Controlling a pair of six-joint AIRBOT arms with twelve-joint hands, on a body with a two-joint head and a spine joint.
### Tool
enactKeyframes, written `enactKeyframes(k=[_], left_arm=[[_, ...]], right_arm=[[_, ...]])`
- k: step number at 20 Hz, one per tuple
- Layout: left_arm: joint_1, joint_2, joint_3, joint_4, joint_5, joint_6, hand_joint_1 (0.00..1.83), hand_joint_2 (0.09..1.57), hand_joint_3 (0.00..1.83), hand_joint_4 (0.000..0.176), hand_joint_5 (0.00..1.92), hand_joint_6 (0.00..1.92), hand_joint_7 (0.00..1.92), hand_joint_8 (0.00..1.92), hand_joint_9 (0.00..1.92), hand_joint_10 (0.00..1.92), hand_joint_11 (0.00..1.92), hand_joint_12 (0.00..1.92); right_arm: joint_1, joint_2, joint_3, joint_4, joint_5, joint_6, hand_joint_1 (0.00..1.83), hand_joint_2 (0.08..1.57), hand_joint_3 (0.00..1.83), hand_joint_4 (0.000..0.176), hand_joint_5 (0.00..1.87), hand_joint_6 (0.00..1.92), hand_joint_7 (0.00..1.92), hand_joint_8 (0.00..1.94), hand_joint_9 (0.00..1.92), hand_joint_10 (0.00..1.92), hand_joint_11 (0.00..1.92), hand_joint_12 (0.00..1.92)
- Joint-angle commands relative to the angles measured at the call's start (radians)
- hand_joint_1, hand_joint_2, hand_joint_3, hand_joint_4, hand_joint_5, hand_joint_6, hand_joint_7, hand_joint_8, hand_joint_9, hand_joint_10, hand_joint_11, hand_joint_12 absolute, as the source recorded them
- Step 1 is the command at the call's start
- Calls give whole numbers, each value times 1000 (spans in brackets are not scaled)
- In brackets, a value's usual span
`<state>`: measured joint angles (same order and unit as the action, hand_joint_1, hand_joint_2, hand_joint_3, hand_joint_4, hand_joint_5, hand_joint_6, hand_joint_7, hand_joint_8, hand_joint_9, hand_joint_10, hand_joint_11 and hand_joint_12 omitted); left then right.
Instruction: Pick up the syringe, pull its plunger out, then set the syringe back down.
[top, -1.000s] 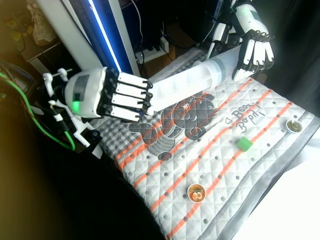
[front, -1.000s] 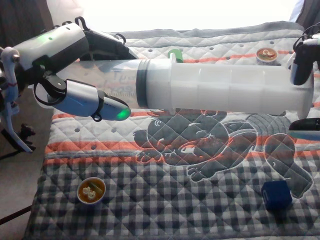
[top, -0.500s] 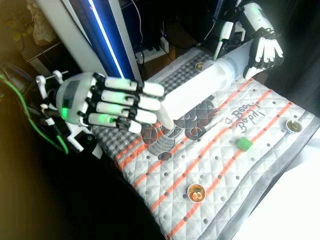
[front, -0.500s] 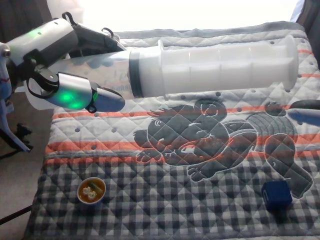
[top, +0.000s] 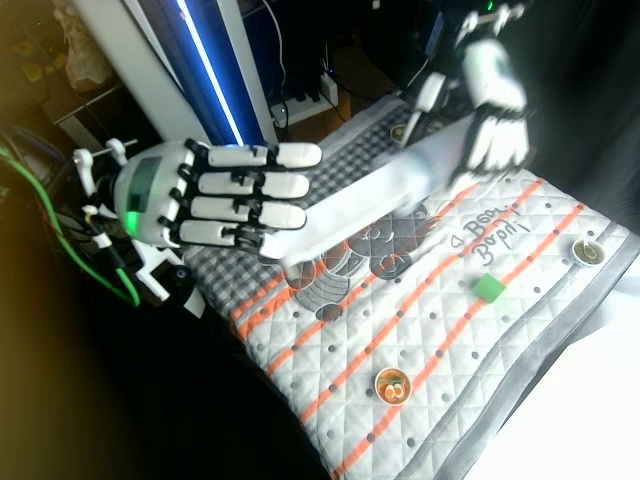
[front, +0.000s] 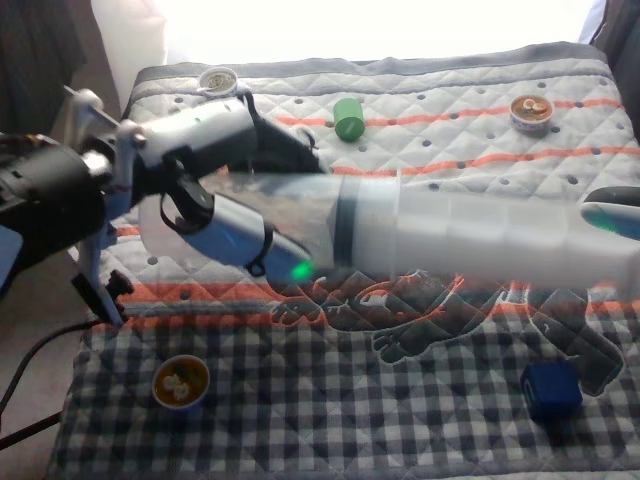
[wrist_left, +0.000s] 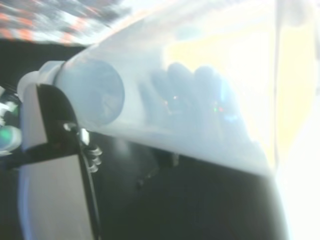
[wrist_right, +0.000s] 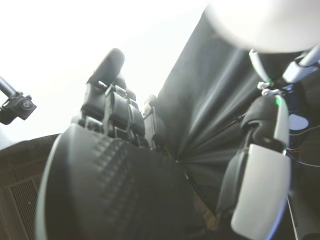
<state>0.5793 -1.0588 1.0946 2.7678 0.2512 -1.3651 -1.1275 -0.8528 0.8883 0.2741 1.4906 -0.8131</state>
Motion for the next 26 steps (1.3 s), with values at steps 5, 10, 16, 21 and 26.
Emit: enactKeyframes(k=[5, 10, 16, 21, 26], left_arm=[[-9, -44, 46, 7, 20, -19, 1219, 1156, 3, 0, 1003, 1049, 791, 1211, 419, 1226, 6, 1708], [-3, -57, 62, 2, -5, -19, 1070, 1114, 0, 0, 696, 753, 644, 425, 281, 997, 0, 1785], [18, -30, 31, -34, 76, -19, 913, 992, 0, 0, 204, 0, 67, 0, 8, 131, 0, 1004], [58, 49, -73, -51, 272, -25, 647, 1062, 10, 0, 150, 3, 117, 12, 132, 40, 0, 1042], [102, 159, -150, 106, 563, -344, 547, 1098, 0, 0, 339, 32, 305, 13, 279, 125, 0, 1533]], right_arm=[[0, 0, 3, -9, 120, 0, 1019, 921, 0, 0, 144, 262, 206, 9, 1, 560, 0, 1539], [0, 0, 4, -9, 120, 0, 1028, 938, 0, 0, 169, 309, 251, 19, 17, 576, 0, 1513], [-2, 0, 2, -10, 120, 0, 1001, 984, 0, 7, 163, 353, 262, 7, 47, 483, 0, 1377], [-1, 0, -2, -55, 128, 0, 977, 1170, 39, 0, 437, 317, 434, 23, 281, 357, 0, 1412], [34, 7, -17, -104, 134, -36, 907, 1180, 0, 0, 760, 126, 653, 14, 425, 132, 0, 1177]])
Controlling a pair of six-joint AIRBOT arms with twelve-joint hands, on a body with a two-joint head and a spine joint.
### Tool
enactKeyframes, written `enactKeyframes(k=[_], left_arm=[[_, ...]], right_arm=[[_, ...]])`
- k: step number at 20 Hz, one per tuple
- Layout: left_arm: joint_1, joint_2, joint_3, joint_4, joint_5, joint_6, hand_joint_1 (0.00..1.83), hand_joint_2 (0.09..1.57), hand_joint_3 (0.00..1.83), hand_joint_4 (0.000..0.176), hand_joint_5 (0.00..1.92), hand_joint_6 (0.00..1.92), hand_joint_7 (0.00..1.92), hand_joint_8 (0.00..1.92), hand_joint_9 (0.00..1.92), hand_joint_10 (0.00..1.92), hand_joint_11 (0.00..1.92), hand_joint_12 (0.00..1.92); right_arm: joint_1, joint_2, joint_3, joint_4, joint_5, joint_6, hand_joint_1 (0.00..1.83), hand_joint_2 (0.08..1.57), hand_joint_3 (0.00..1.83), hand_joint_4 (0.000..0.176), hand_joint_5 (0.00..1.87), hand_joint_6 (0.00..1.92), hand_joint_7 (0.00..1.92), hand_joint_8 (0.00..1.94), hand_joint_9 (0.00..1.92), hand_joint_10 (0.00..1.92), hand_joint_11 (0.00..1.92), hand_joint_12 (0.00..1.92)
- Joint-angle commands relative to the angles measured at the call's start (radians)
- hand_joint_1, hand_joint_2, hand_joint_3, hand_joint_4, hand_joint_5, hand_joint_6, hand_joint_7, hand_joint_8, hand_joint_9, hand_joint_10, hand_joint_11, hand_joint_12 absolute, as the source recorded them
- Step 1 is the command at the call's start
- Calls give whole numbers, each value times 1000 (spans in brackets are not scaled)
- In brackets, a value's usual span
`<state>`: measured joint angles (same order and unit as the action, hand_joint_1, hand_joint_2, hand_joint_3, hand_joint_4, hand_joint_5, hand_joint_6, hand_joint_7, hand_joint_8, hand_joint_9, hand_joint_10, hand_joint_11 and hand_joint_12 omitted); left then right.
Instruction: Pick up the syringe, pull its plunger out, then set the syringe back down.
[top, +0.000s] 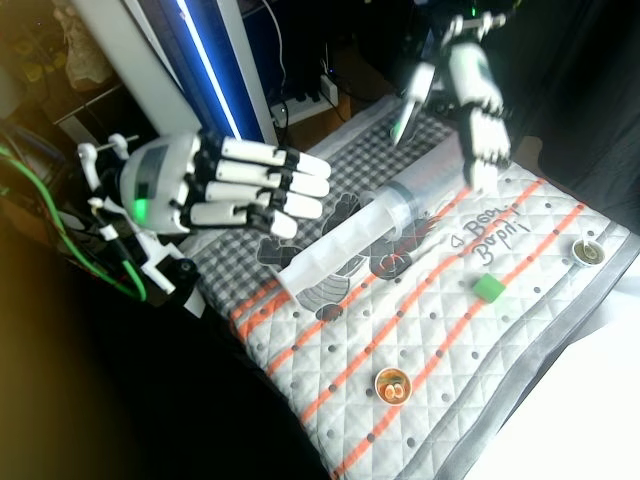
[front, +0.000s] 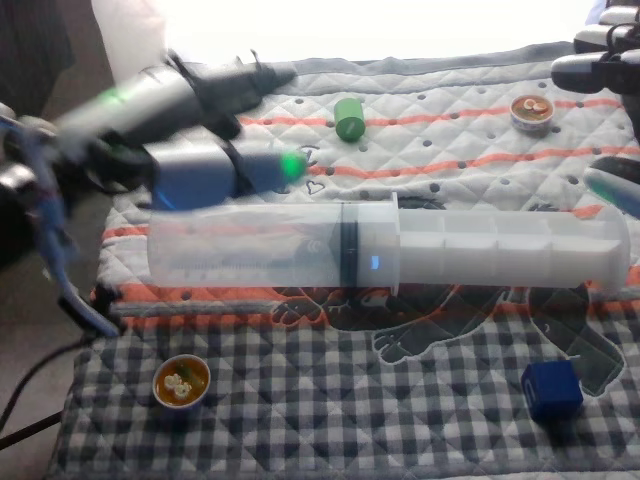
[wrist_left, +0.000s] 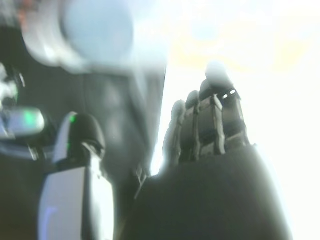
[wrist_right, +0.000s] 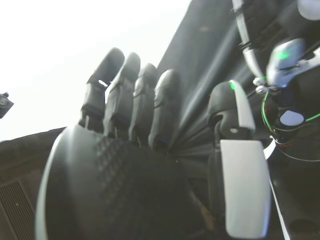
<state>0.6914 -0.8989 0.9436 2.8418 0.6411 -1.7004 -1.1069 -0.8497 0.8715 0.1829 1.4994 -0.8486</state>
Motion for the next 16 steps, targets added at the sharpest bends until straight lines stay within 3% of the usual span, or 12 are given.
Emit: enactKeyframes(k=[1, 2, 3, 4, 5, 6, 8, 9, 10, 16], left_arm=[[1, 23, -19, 37, 237, -26, 633, 1153, 14, 0, 344, 23, 322, 10, 251, 128, 0, 1440], [13, 49, -45, 37, 304, -26, 778, 1262, 30, 0, 413, 36, 409, 28, 326, 159, 0, 1456], [27, 78, -71, 34, 374, -26, 690, 1254, 9, 0, 441, 24, 464, 15, 408, 129, 0, 1394], [43, 102, -94, 29, 457, -26, 774, 1261, 5, 0, 454, 19, 477, 9, 414, 103, 0, 1322], [53, 112, -106, 25, 495, -26, 765, 1256, 1, 0, 469, 16, 509, 9, 463, 85, 1, 1336], [73, 127, -126, 19, 582, -26, 724, 1273, 4, 0, 467, 10, 526, 8, 517, 77, 99, 1284], [92, 139, -149, 19, 680, -26, 628, 1300, 3, 0, 470, 7, 553, 7, 586, 56, 231, 1338], [98, 143, -155, 20, 705, -26, 631, 1301, 2, 0, 496, 17, 567, 7, 591, 45, 215, 1378], [101, 144, -159, 21, 718, -26, 745, 1279, 0, 0, 546, 37, 580, 8, 583, 34, 162, 1443], [116, 146, -172, 26, 786, -26, 922, 1303, 4, 0, 676, 82, 678, 20, 663, 39, 290, 1418]], right_arm=[[25, 10, -6, -28, 128, -14, 988, 1153, 0, 0, 758, 113, 722, 31, 535, 163, 0, 1332], [37, 35, -15, -44, 133, -33, 859, 1171, 0, 0, 747, 115, 889, 44, 817, 209, 310, 1325], [48, 47, -29, -58, 142, -63, 844, 1235, 0, 0, 582, 365, 807, 12, 620, 451, 169, 1495], [54, 58, -41, -74, 158, -97, 885, 1237, 0, 0, 455, 682, 748, 4, 487, 725, 176, 1573], [54, 62, -47, -80, 166, -109, 914, 1151, 0, 0, 421, 754, 783, 409, 634, 1141, 484, 1731], [56, 67, -56, -93, 179, -130, 915, 1135, 0, 0, 414, 772, 701, 719, 640, 1282, 555, 1773], [64, 68, -58, -108, 183, -134, 915, 1131, 0, 0, 407, 786, 623, 929, 633, 1335, 574, 1784], [68, 68, -58, -114, 184, -135, 916, 1130, 0, 0, 405, 788, 616, 944, 633, 1337, 574, 1785], [74, 68, -59, -123, 185, -140, 915, 1130, 0, 0, 405, 789, 615, 948, 632, 1338, 575, 1785], [95, 71, -67, -154, 207, -158, 915, 1130, 0, 0, 404, 791, 611, 957, 632, 1339, 575, 1785]])
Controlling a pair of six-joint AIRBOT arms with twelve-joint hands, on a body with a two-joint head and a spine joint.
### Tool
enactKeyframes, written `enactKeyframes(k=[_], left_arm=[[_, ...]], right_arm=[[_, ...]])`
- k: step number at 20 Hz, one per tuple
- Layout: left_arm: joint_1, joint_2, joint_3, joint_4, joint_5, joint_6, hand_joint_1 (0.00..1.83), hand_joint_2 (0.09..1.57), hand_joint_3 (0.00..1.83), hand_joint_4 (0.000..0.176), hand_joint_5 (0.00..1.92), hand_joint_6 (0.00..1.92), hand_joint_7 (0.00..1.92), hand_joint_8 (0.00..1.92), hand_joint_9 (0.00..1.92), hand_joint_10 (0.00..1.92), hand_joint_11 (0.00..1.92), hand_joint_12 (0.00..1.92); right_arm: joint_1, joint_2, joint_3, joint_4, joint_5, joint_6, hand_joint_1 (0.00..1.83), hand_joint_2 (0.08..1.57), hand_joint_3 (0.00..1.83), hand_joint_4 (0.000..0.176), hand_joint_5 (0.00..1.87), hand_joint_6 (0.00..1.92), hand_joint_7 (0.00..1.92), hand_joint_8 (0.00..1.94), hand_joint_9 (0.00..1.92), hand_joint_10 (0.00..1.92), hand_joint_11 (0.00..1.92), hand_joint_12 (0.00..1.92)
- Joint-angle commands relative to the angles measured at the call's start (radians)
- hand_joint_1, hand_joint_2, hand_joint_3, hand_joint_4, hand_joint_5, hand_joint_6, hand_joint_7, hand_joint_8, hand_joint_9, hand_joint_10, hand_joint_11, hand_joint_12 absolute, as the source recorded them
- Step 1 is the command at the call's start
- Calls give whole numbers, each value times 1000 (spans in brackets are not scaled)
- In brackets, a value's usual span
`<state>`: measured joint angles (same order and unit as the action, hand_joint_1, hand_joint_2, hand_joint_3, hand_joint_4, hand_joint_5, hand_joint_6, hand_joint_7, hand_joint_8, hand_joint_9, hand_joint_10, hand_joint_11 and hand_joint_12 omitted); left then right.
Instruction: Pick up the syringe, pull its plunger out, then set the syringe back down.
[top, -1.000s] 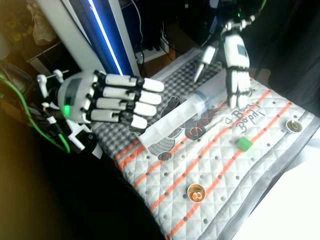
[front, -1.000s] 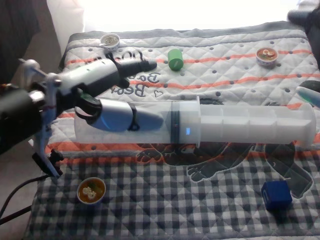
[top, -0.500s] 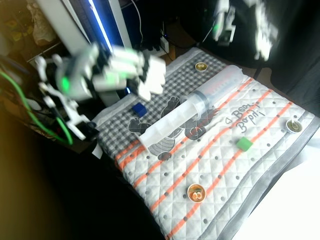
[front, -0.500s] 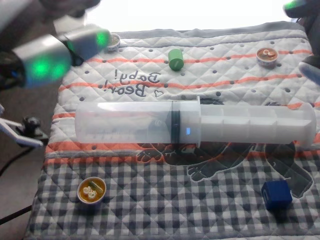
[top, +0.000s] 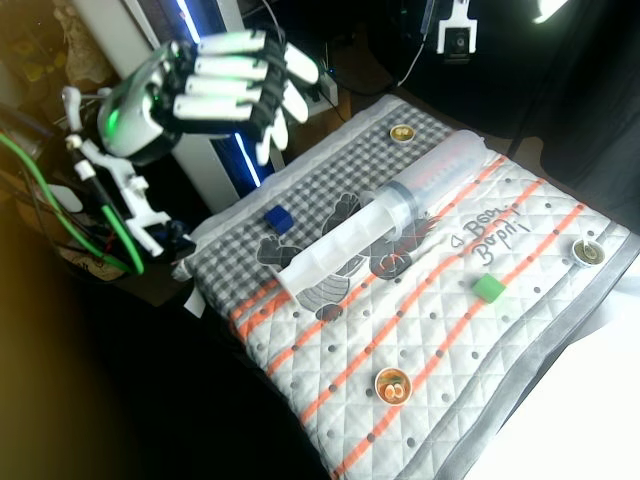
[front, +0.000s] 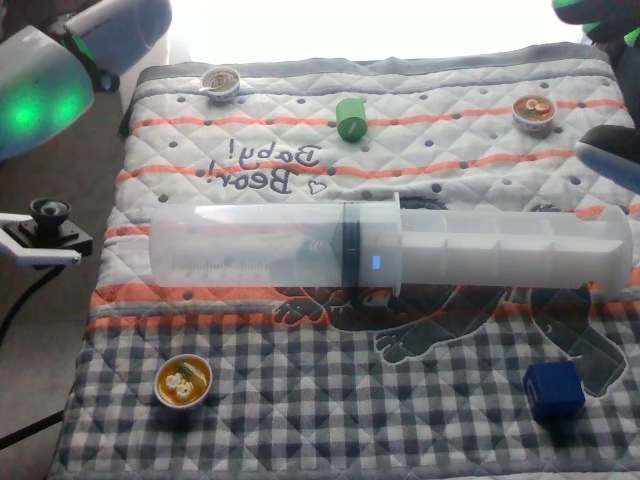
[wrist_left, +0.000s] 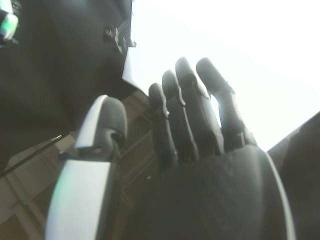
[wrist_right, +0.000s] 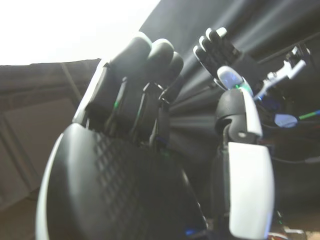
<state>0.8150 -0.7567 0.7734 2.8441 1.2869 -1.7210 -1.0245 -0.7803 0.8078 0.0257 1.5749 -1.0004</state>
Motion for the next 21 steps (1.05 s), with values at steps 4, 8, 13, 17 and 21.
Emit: enactKeyframes(k=[4, 8, 13, 17, 21], left_arm=[[-9, 6, -7, 33, 168, 10, 898, 1299, 0, 0, 732, 86, 706, 14, 665, 30, 187, 1577], [-9, 4, -8, 31, 174, 12, 941, 1347, 2, 0, 573, 1573, 797, 30, 722, 82, 258, 1584], [-10, 4, -8, 34, 239, 22, 960, 1368, 1, 0, 536, 1630, 825, 17, 650, 451, 280, 1590], [-19, -2, -8, 60, 318, 22, 675, 1336, 0, 0, 293, 540, 729, 3, 460, 915, 374, 1561], [-27, -5, -6, 73, 350, 22, 185, 1392, 0, 0, 4, 808, 369, 3, 95, 1015, 3, 1491]], right_arm=[[33, 2, -1, -22, 132, -14, 915, 1129, 0, 0, 404, 792, 610, 960, 632, 1339, 575, 1785], [38, 2, -1, -23, 133, -14, 915, 1129, 0, 0, 403, 793, 609, 961, 632, 1340, 575, 1785], [11, 1, 12, 73, 146, -13, 915, 1129, 0, 0, 403, 794, 608, 963, 632, 1340, 575, 1785], [0, 3, 18, 175, 187, -13, 915, 1129, 0, 0, 402, 795, 608, 964, 632, 1340, 575, 1785], [21, 11, 36, 212, 187, -13, 915, 1129, 0, 0, 402, 795, 608, 965, 632, 1340, 575, 1785]])
